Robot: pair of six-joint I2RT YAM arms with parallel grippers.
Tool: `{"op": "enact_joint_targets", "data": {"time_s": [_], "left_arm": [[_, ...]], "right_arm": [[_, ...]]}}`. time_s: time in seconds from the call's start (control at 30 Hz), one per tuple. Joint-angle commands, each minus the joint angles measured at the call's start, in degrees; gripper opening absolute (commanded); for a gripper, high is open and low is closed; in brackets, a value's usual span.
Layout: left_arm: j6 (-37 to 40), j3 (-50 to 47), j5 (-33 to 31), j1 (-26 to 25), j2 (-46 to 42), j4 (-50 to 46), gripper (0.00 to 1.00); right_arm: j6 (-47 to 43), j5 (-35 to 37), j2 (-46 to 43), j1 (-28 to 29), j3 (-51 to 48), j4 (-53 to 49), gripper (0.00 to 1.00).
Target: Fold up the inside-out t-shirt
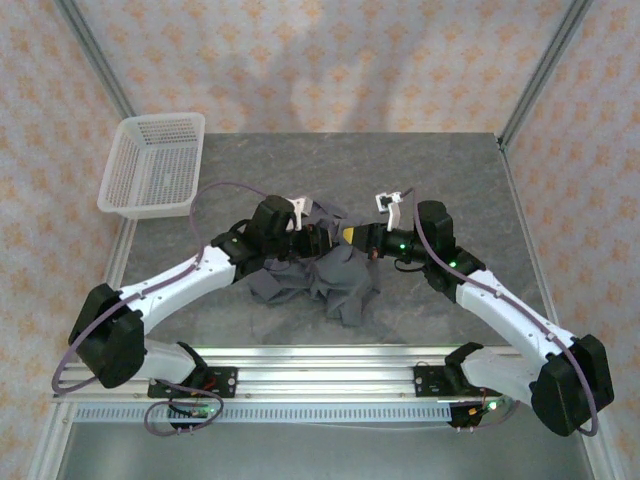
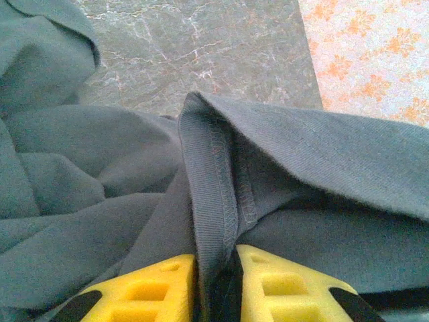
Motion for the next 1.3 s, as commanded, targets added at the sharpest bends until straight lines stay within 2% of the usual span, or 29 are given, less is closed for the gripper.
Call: {"op": "enact_joint_targets", "data": {"time_s": [0.0, 0.03, 0.2, 0.3, 0.4, 0.5, 0.57, 0.73, 0.8, 0.9, 1.07, 1.2, 1.27], "left_arm": [[0.2, 2.1, 1.3, -0.4, -0.1, 0.3, 0.07], [0.1, 2.5, 1.9, -0.2, -0.7, 0.2, 0.0], [-6.7, 4.1, 10.0, 6.3, -11.8, 8.6, 0.0], [-5.0, 10.5, 10.4, 7.1, -14.0, 4.2, 0.0], [-3.4, 13.2, 12.3, 6.6, -12.2, 1.0, 0.0], [-1.4, 11.7, 9.8, 6.6, -12.2, -1.6, 0.0], [-1.3, 10.2, 9.4, 6.6, -12.6, -1.0, 0.0], [-1.8, 7.9, 8.4, 6.2, -13.2, -0.1, 0.0], [-2.1, 7.4, 8.4, 5.7, -13.0, 0.4, 0.0], [-1.7, 7.6, 8.1, 5.0, -12.7, 0.2, 0.0], [0.3, 9.1, 7.0, 4.5, -12.0, -2.8, 0.0], [2.0, 9.7, 4.9, 4.5, -12.4, -5.6, 0.0], [2.3, 9.7, 4.7, 4.5, -12.4, -6.0, 0.0]], "right_arm": [[0.2, 0.6, -1.2, -0.2, 0.0, 2.4, 0.0], [0.4, 1.2, -1.5, -0.3, -0.3, 2.8, 0.0], [3.6, 4.9, -5.2, -3.9, -6.0, 8.2, 0.0], [5.7, 4.3, -5.0, -4.6, -9.7, 12.6, 0.02], [8.1, 1.8, -4.2, -4.5, -9.9, 13.6, 0.17], [8.3, 1.6, -6.8, -4.1, -8.5, 10.3, 0.33], [5.4, 4.5, -9.7, -2.6, -7.0, 5.1, 0.41], [-5.1, 15.6, -12.8, 4.3, -0.4, -6.7, 0.51], [-8.9, 20.7, -11.5, 7.8, 2.2, -8.6, 0.57], [-15.3, 29.7, -6.1, 11.9, 7.2, -12.4, 0.6], [-17.1, 32.9, 6.0, 12.7, 18.9, -20.0, 0.61], [-17.4, 31.3, 8.4, 13.2, 19.2, -19.2, 0.62], [-17.3, 34.9, 7.5, 13.7, 17.6, -19.1, 0.62]]}}
